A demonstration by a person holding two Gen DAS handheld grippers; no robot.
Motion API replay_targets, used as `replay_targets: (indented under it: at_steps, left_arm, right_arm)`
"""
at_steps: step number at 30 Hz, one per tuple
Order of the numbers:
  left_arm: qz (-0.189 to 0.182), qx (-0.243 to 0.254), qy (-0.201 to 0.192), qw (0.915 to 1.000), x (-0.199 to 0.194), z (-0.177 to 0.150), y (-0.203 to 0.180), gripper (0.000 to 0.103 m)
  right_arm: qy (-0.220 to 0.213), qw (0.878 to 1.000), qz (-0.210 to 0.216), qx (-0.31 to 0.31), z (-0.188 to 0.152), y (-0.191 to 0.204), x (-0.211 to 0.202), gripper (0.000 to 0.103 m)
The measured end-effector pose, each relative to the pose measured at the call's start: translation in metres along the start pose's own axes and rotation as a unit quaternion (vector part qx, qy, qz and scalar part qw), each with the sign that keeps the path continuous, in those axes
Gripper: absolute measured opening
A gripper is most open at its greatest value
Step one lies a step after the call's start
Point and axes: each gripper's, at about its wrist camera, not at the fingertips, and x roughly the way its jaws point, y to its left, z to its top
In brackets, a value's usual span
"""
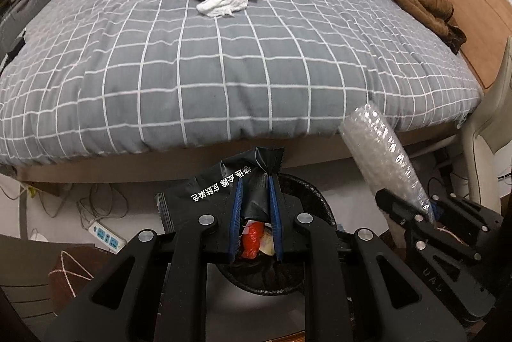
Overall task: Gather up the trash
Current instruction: 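Carry the black sachet and bubble wrap over the black trash bin, then open the right tool to drop the bubble wrap while the left tool drops the sachet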
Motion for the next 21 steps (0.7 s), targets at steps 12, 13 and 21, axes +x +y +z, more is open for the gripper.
replay_targets:
  at_steps: [12,13,21]
  left_arm:
    - [0.006,-0.011,0.031,0.9994,0.036,-0.032,0.012,0.016]
    - [0.008,-0.011,0.033,0.9994,0.038,-0.034,0.012,0.016]
    - [0.017,-0.021,0.054,0.9982,0.059,-0.046,0.024,0.016]
  right_arm:
    - [0.046,0.999,0.001,0.01,-0.031,0.002,0.044,0.017]
    - [0.048,0.999,0.001,0.009,-0.032,0.002,0.047,0.017]
    - [0.074,0.997,-0.01,-0.01,-0.039,0.012,0.075,0.018]
